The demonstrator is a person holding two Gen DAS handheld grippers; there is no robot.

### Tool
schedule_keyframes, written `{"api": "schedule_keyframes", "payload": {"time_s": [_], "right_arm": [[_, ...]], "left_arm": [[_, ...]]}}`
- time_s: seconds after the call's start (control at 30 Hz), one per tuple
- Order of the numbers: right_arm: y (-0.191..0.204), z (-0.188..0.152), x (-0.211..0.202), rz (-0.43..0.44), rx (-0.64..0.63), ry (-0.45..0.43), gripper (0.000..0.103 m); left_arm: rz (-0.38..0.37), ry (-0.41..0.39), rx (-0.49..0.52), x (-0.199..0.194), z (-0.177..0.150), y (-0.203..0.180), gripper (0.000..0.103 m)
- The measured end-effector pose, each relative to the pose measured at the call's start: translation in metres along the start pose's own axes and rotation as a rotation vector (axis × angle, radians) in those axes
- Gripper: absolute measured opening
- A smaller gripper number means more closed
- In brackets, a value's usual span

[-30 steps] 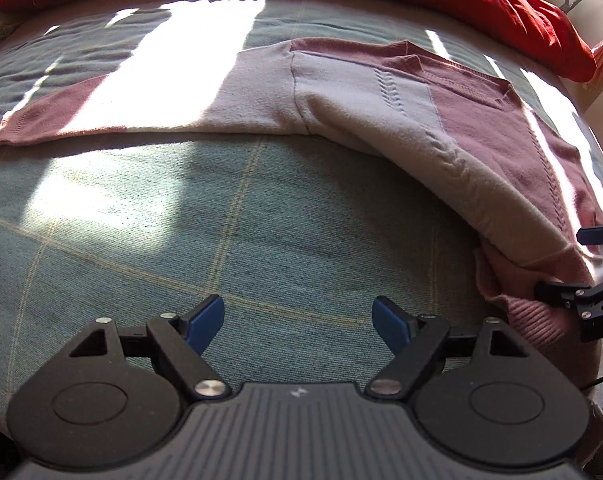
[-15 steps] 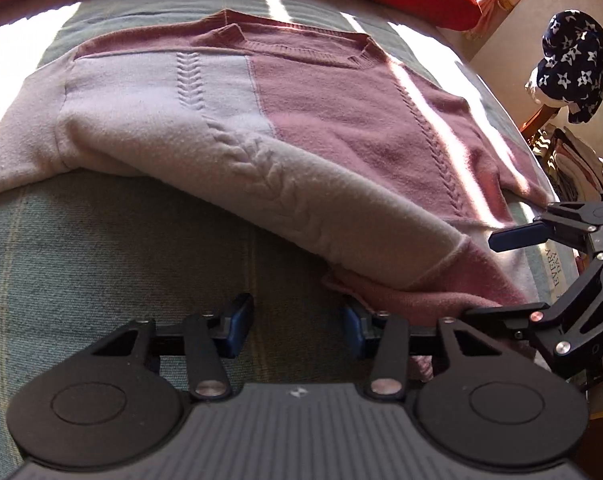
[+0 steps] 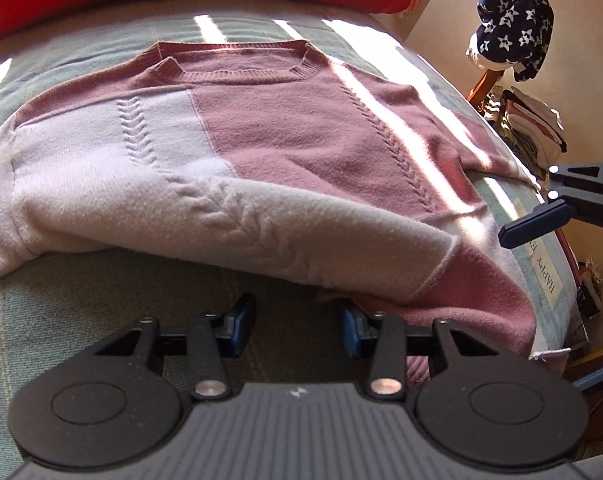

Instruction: Fold clothes

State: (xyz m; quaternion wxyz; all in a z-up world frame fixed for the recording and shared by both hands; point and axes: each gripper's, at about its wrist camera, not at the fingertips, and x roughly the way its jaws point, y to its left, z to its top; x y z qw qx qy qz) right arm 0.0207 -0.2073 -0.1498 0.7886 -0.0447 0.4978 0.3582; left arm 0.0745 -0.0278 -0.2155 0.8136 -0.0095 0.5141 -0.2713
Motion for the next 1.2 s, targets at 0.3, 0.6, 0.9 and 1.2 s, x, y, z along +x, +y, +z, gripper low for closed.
{"api": "schedule_keyframes", "payload": {"time_s": [0.3, 0.6, 0.9, 1.2], "right_arm": [[0.037, 0.009, 0.035, 0.222, -0.028, 0.033, 0.103], [0.084, 0.005, 0.113, 0.092, -0.032, 0.179, 0.103], [0.041, 0.013, 0.077, -0.268, -0.084, 0.105, 0.082], [0.000, 0.029, 0.038, -0.434, -0.073, 0.010, 0.080]], "left_arm": [[0.099, 0.020, -0.035, -0.021, 0.003, 0.032, 0.045], [0.182, -0.027, -0.110, -0.035, 0.011, 0.046, 0.050], [0.167, -0.029, -0.184, -0.043, -0.012, 0.047, 0.052], [0.084, -0.024, -0.187, -0.030, -0.017, 0.031, 0.052]]}}
